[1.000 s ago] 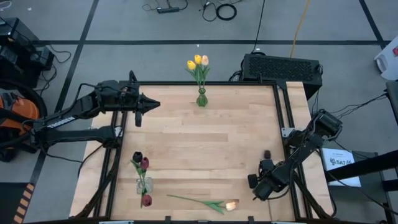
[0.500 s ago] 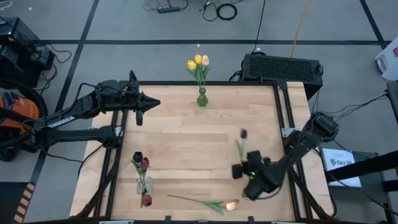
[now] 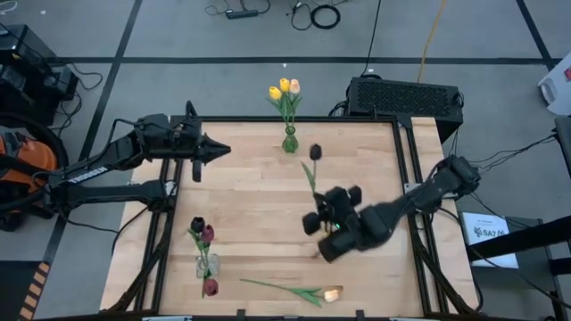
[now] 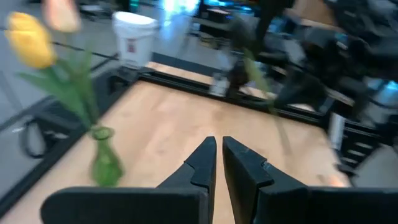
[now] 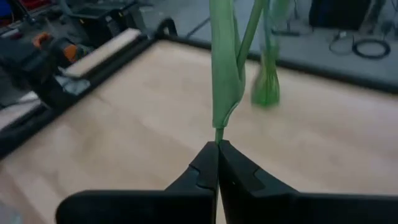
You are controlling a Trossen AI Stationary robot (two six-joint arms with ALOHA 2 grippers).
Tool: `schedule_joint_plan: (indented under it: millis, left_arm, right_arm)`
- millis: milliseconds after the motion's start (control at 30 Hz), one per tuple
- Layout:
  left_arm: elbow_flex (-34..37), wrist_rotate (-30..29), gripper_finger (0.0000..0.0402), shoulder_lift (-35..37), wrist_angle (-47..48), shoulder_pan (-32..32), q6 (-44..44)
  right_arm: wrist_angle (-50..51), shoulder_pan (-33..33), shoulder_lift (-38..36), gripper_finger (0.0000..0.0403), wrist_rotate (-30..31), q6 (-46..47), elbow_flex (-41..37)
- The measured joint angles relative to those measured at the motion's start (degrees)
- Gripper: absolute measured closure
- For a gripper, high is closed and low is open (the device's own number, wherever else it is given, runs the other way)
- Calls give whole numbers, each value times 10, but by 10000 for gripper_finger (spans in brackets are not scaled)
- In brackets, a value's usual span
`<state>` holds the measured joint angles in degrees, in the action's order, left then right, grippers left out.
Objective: Sort flowers into vase by color
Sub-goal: Put the black flower into the transparent vase
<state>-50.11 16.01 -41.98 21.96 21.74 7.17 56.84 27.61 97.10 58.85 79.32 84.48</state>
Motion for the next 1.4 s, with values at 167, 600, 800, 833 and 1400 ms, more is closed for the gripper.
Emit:
schedule_joint_plan:
  millis: [167, 600, 800, 833, 1400]
  left_arm:
    - [0, 70, 353, 0, 0, 0, 0]
    - [0, 89, 215, 0, -49, 0, 16]
    - [0, 160, 207, 0, -153, 0, 74]
    - [0, 179, 207, 0, -171, 0, 75]
    - [0, 202, 207, -46, -219, -5, 91]
  right_arm:
    - [-141, -51, 0, 402, -21, -198, 44]
    - [-528, -127, -1, 402, -141, -542, 47]
    - [-655, -143, 8, 402, -192, -628, 47]
    - [-675, -145, 12, 402, -201, -649, 47]
    - [-722, -184, 61, 403, -315, -720, 84]
